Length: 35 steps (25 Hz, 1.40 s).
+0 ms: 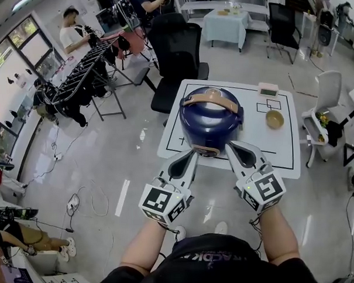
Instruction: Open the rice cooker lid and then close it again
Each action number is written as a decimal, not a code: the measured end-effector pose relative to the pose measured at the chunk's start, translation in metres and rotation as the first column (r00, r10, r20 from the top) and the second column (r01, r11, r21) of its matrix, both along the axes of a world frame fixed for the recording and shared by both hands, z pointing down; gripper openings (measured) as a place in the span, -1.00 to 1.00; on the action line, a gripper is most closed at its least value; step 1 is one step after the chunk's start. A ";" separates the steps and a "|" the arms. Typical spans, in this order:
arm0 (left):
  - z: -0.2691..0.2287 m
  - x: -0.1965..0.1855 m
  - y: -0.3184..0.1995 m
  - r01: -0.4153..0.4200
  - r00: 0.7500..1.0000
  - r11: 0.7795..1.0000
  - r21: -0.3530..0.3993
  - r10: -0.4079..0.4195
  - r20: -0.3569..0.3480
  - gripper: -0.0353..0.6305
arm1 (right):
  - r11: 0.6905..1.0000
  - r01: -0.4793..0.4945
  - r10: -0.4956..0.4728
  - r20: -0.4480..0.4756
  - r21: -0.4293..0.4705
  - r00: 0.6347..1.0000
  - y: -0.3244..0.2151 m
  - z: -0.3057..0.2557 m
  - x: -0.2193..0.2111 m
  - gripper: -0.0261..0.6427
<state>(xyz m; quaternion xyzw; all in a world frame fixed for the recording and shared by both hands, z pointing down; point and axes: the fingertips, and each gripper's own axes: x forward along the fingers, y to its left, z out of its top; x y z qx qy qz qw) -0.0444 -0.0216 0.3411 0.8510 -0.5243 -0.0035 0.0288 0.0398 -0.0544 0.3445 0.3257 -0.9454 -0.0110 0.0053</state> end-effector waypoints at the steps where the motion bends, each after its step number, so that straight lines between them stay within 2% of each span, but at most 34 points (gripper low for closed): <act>1: -0.001 -0.003 0.001 -0.004 1.000 1.000 0.000 0.004 -0.001 -0.88 | 1.000 -0.003 0.003 0.003 -0.006 1.000 0.001 0.000 -0.004 -0.92; 9: 0.001 -0.041 0.009 -0.038 0.999 0.999 -0.019 0.038 -0.039 -0.88 | 0.998 -0.055 0.055 -0.005 -0.016 0.998 0.018 0.002 -0.037 -0.92; 20: -0.003 -0.061 0.019 -0.173 0.982 0.985 -0.004 0.173 -0.076 -0.88 | 0.978 -0.207 0.207 -0.030 -0.017 0.978 0.039 0.001 -0.048 -0.92; 35: 0.002 -0.069 0.023 -0.242 0.969 0.970 -0.024 0.241 -0.052 -0.88 | 0.962 -0.269 0.269 -0.012 -0.036 0.963 0.046 0.005 -0.056 -0.92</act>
